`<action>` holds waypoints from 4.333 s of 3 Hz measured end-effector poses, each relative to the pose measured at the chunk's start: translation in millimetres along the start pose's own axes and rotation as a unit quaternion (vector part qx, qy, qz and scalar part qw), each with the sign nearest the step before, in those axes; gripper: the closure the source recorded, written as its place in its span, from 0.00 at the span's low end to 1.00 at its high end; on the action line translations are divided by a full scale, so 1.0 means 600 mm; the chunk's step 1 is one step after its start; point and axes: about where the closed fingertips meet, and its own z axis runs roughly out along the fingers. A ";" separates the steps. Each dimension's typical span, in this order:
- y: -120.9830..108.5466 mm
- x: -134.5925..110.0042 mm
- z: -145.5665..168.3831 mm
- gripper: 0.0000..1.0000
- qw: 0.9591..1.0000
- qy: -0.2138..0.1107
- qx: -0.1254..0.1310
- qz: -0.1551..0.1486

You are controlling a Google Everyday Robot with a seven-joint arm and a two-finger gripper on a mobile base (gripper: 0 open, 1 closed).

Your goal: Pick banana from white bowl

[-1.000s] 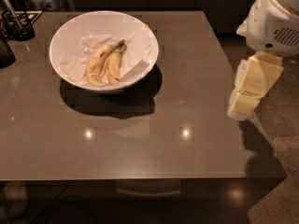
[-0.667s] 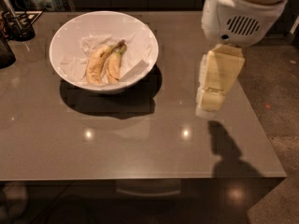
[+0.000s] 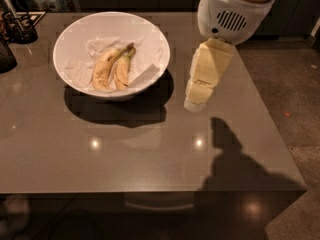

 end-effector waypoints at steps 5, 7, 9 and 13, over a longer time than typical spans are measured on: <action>-0.098 -0.199 0.129 0.00 0.998 -0.007 -0.067 0.010; -0.120 -0.268 0.157 0.00 0.997 -0.029 -0.069 0.014; -0.140 -0.292 0.222 0.00 0.990 -0.001 -0.095 0.102; -0.157 -0.296 0.276 0.18 0.973 -0.020 -0.124 0.191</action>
Offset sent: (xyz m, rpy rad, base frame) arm 0.0668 0.0607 -0.0672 0.0161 0.3511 0.0658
